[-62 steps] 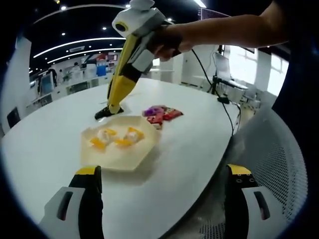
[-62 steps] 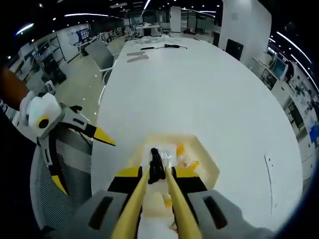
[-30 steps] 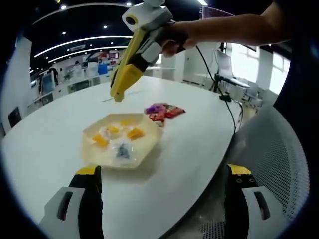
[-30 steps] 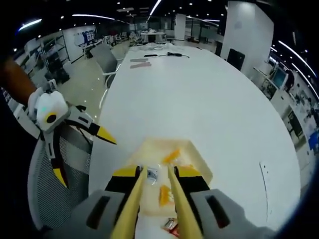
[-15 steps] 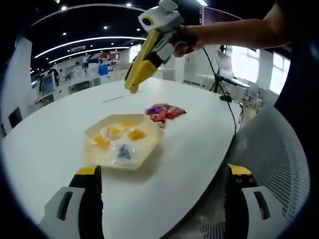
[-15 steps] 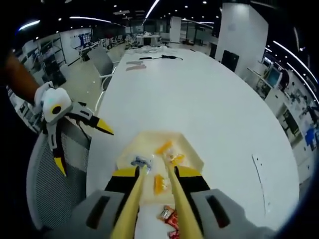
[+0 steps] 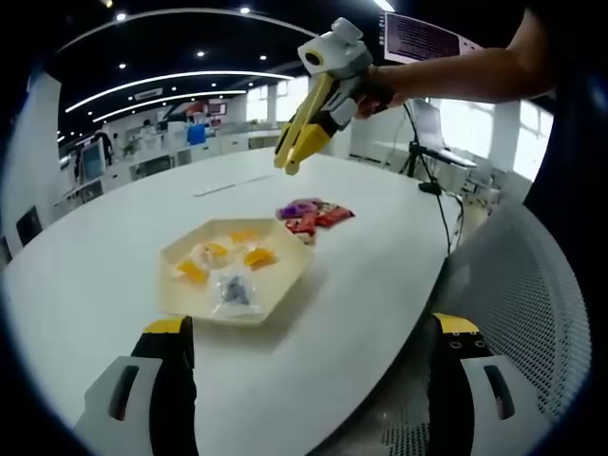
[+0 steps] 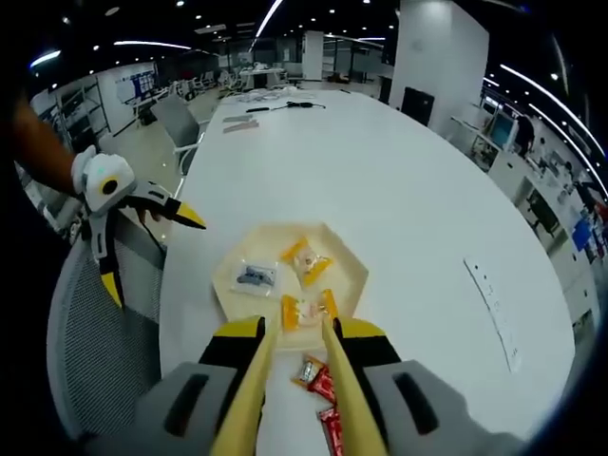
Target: Place the target food into the container with the food tongs after gripping and lifting it, then release it inside without dropping or visibly crushing the food.
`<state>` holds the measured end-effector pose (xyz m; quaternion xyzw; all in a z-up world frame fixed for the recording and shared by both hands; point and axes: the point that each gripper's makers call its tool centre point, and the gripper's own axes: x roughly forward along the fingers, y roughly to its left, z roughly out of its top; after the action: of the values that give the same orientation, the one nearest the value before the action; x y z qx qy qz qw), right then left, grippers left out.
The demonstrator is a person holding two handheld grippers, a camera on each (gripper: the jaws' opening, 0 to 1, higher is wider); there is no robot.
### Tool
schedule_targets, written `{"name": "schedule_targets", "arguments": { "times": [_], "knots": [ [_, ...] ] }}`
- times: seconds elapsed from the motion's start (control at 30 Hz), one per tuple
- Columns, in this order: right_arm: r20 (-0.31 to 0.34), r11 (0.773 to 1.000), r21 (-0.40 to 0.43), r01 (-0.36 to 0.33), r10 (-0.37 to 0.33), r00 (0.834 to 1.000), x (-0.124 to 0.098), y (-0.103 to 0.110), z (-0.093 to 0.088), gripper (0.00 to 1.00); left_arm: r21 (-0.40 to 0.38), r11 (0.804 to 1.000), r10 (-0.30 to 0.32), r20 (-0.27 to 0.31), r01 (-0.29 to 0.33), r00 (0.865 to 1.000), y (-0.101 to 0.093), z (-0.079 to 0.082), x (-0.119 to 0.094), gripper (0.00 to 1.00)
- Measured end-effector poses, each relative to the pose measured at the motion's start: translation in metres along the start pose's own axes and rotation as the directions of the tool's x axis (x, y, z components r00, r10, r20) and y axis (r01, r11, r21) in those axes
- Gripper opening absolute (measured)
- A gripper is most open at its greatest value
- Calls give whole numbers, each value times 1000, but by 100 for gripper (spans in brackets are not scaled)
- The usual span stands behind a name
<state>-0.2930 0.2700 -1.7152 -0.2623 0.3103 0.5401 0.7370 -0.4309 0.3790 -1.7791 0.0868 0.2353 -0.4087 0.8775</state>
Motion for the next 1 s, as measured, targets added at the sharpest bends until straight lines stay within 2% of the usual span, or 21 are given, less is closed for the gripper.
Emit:
{"name": "schedule_targets", "arguments": {
  "times": [0.57, 1.0],
  "knots": [
    [35, 998, 42, 52, -53, 998, -16, -8, -31, 27, -6, 1000, 3, 10, -3, 1000, 1, 2, 0, 99],
    [57, 996, 39, 81, -83, 995, -13, -11, -40, 27, -2, 1000, -5, 0, 5, 1000, 0, 0, 0, 99]
  ]
}}
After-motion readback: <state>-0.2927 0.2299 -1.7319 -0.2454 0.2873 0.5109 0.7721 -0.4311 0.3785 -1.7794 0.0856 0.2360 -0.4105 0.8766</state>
